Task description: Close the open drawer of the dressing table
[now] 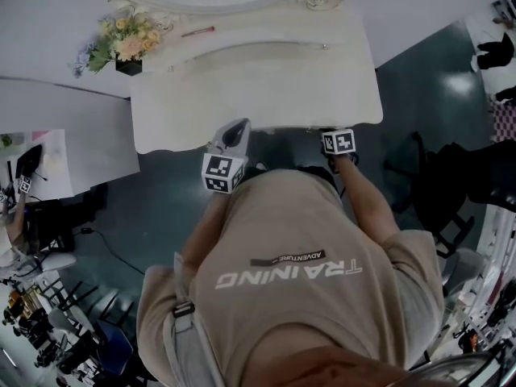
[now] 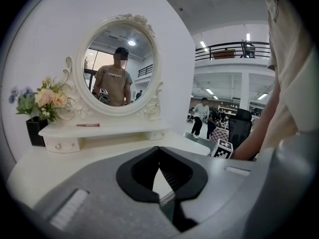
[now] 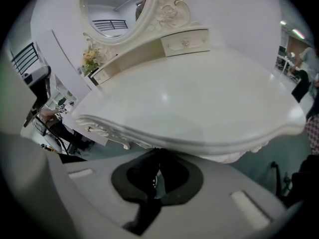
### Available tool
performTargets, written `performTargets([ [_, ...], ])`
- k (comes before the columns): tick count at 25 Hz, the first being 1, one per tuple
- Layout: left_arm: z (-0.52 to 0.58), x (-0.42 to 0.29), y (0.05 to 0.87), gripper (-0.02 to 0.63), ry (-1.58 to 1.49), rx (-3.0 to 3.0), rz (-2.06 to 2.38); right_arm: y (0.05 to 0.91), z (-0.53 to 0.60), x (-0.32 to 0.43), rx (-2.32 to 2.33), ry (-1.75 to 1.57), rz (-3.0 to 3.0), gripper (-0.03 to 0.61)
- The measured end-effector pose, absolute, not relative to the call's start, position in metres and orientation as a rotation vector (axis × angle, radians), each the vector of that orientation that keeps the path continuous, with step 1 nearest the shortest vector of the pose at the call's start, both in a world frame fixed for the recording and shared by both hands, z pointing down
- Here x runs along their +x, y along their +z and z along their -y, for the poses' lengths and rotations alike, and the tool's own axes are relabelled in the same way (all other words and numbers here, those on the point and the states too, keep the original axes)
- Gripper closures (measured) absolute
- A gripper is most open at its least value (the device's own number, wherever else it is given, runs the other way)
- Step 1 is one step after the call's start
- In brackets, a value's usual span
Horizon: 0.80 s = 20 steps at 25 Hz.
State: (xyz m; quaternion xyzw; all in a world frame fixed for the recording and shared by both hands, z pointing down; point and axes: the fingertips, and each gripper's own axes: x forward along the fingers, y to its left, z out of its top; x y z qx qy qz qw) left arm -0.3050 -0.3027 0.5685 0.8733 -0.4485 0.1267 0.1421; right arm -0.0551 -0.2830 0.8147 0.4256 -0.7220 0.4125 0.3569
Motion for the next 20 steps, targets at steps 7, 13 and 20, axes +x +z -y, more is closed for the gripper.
performTargets([
  [7, 0.307, -0.287, 0.556, 0.614, 0.337, 2.627, 1.213, 0.773, 0.256, -0.066, 1.041, 1.02, 2.018, 0.575],
  [13, 0.294, -0.287, 0.548, 0.614, 0.312, 2.666, 1.203, 0.683, 0.255, -0.096, 1.086, 0.887, 2.241, 0.575],
  [20, 0.307, -0.297, 0.49, 0.614, 0.179, 2.75, 1.277, 0.562, 0.285, -0.153, 1.008, 0.404, 2.437, 0.575],
])
